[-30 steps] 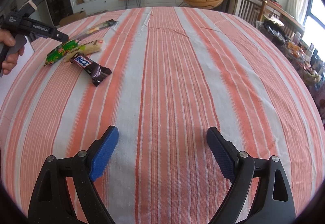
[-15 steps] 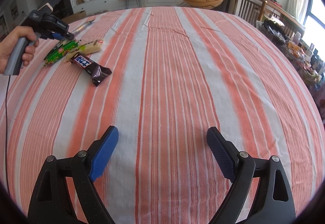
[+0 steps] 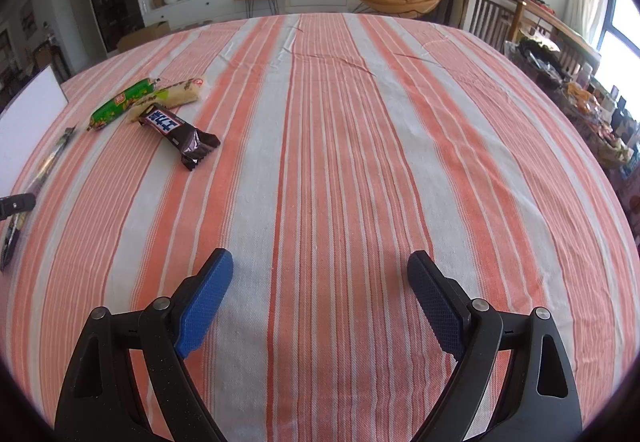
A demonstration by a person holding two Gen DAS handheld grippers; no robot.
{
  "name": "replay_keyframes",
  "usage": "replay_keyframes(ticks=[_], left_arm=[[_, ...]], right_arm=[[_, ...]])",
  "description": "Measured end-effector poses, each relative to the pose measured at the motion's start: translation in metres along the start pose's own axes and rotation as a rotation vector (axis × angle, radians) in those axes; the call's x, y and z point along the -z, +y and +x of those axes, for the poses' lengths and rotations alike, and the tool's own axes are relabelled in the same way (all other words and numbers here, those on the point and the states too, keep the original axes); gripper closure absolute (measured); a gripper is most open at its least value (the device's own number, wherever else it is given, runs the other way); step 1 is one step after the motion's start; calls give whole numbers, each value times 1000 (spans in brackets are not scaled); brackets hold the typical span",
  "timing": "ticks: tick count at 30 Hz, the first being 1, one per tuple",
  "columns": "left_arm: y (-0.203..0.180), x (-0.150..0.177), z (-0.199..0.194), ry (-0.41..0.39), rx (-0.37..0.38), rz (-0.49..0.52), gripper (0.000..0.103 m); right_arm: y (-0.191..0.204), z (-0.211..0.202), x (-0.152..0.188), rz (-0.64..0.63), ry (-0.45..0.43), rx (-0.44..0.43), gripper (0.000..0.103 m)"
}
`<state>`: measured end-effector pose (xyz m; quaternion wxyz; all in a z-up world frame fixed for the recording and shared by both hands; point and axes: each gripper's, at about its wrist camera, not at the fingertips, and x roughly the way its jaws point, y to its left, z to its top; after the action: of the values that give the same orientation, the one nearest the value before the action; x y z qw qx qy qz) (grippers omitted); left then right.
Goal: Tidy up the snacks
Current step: 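Grasp the long clear bread bag with the left tool, then grasp the chocolate bar with the right tool while the left tool holds the bread bag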
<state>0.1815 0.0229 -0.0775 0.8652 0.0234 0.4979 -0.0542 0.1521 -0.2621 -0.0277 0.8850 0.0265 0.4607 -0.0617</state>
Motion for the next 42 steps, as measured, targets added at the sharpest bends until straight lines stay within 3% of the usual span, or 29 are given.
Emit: replay_keyframes(ticks=[2, 3, 6, 9, 17, 19, 23, 27, 31, 33, 35, 37, 42], left_arm=[[-5, 15, -5, -24, 10, 41, 42], [-5, 21, -5, -31, 0, 46, 23], [4, 25, 0, -71, -23, 21, 0], [15, 18, 5, -88, -36, -45, 0], [17, 16, 8, -95, -33, -43, 0], [17, 16, 8, -95, -32, -43, 0], [17, 16, 8, -95, -32, -44, 0], [18, 16, 7, -95, -31, -45, 0], [17, 16, 7, -95, -31, -45, 0], [17, 16, 7, -95, -31, -45, 0], [17, 15, 7, -95, -32, -45, 0], [17, 16, 6, -96, -32, -45, 0], [16, 16, 6, -96, -34, -45, 0]], right_arm=[[0, 0, 0, 0, 0, 0, 11], [0, 0, 0, 0, 0, 0, 11], [0, 0, 0, 0, 0, 0, 11], [0, 0, 0, 1, 0, -3, 11], [6, 2, 1, -18, 8, -22, 9], [12, 1, -10, -60, 37, -86, 10], [49, -11, -49, -210, -62, -170, 11], [96, 33, -86, -370, 54, -182, 13], [112, 65, -96, -357, 123, -175, 15], [109, 66, -93, -316, 137, -212, 40], [105, 59, -86, -279, 131, -198, 74], [97, 48, -74, -256, 125, -202, 82], [92, 10, -20, -158, 60, -121, 83]])
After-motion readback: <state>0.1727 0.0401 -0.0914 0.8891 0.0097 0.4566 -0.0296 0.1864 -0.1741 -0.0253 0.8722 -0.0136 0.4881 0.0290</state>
